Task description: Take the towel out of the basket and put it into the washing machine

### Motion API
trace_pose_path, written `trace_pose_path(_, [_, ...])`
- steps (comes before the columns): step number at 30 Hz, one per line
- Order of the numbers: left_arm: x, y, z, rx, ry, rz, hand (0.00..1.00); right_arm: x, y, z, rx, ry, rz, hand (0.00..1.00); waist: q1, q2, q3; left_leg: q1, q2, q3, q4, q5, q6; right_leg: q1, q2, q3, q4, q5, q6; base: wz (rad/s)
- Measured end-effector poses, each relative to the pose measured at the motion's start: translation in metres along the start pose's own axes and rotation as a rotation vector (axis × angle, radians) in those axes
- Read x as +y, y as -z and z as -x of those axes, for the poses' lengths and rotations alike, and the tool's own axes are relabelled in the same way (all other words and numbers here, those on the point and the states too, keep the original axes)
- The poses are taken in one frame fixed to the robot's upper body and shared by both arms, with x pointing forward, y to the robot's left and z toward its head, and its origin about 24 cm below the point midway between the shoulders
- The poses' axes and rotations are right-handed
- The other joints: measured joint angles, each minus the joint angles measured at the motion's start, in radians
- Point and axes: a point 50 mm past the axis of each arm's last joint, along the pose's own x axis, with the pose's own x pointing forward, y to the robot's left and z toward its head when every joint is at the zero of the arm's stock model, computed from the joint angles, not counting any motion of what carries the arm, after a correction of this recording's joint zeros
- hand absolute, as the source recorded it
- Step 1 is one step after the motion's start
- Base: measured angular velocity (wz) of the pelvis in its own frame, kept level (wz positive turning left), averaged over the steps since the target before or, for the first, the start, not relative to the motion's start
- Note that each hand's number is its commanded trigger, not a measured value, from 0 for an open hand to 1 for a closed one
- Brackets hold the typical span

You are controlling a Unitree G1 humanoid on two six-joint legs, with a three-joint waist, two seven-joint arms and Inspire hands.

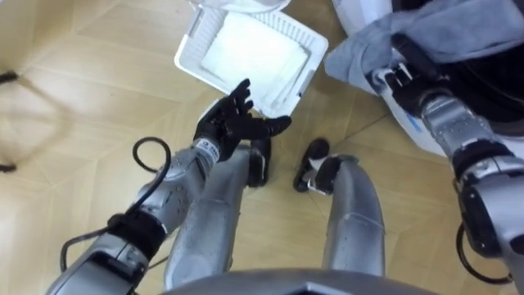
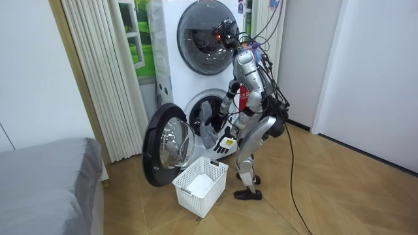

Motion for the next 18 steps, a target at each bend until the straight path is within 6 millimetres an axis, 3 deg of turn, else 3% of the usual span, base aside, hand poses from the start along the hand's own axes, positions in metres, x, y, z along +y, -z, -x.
trace_pose_path(13, [0.0039,0.0044,0.0028,0.029,-0.005,0.017,0.00,0.0046,0.0035,-0.0004,0.012,-0.039,0.012,1.00,0.006,0.001,-0.0006,-0.015,-0.002,-0.001,0.038,-0.005,0.005,-0.010,-0.011,-0.002,0.026,-0.010,-0.011,0.01])
trace_pose_path(18, [0.0008,0.0064,0.0023,0.038,0.004,0.020,0.00,0.0034,0.0047,-0.0003,0.008,-0.033,-0.071,1.00,0.007,0.003,-0.0012,-0.014,-0.004,-0.001,0.038,-0.005,0.004,-0.010,-0.015,-0.003,0.032,-0.014,-0.012,0.02])
